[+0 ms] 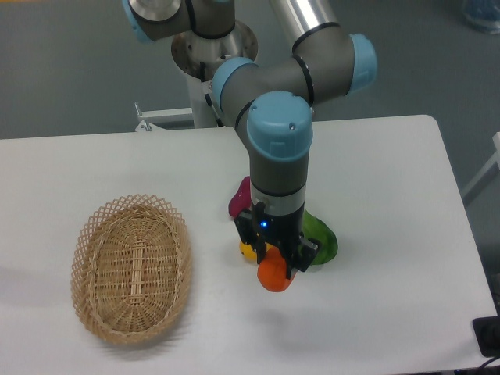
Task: Place the orange on the table
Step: 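Carry the held orange toward the wicker basket and lower it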
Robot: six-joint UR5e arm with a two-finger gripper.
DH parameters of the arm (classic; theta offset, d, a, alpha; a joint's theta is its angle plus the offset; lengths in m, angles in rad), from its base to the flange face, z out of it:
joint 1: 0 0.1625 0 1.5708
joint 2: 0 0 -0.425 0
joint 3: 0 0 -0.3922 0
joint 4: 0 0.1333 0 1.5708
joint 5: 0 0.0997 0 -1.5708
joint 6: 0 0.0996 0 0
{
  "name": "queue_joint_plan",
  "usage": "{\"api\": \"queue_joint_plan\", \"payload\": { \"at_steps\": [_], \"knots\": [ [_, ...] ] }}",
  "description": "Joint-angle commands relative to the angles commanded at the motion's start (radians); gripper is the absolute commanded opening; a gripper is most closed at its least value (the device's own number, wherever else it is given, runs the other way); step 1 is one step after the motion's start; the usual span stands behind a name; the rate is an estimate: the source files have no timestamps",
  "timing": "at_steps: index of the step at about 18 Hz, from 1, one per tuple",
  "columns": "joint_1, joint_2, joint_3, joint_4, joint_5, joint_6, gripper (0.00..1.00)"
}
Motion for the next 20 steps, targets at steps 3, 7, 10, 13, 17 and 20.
{"api": "queue_joint_plan", "payload": {
  "at_steps": [3,7,10,13,17,20],
  "knots": [
    [-0.029,-0.025,-0.006,0.022,0.006,-0.059,0.45],
    [-0.034,-0.052,-0.035,0.045,0.003,-0.080,0.45],
    [-0.035,-0.068,-0.067,0.052,0.005,-0.074,0.45],
    [-0.044,-0.071,-0.071,0.054,0.003,-0.080,0.45],
    [-0.064,-0.095,-0.083,0.051,-0.001,-0.085,0.45],
    [-0.069,-0.098,-0.104,0.052,0.000,-0.080,0.45]
  ]
}}
